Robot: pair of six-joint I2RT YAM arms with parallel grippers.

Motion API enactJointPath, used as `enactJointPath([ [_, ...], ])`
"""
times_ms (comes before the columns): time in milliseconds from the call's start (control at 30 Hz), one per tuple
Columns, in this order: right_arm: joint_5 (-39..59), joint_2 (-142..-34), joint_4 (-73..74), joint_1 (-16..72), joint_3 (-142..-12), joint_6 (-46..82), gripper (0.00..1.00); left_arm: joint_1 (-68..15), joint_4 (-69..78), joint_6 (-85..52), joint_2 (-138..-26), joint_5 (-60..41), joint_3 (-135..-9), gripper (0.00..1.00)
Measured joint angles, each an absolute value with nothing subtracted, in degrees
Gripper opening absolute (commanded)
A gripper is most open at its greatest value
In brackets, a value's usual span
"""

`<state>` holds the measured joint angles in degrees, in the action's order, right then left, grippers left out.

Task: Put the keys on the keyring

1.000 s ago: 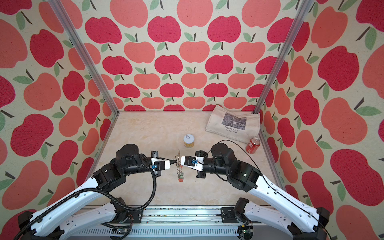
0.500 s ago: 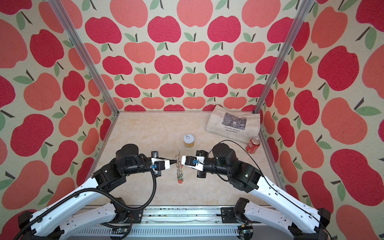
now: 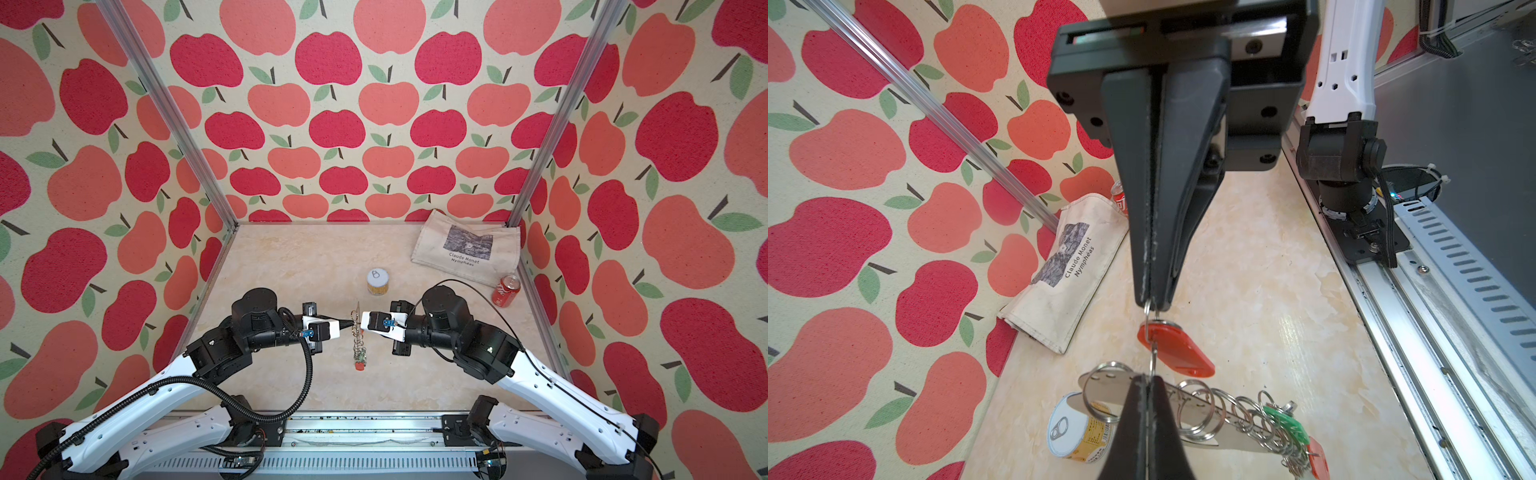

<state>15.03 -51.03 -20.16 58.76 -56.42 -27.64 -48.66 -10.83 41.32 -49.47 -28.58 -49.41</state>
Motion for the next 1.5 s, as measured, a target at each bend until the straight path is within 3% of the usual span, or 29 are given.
enactJointPath([
  [1500,15.07,-51.77,-20.32,58.76,-56.42,-27.66,0.00,-48.99,-10.83,41.32,-48.38,-28.77,-49.32,0.00],
])
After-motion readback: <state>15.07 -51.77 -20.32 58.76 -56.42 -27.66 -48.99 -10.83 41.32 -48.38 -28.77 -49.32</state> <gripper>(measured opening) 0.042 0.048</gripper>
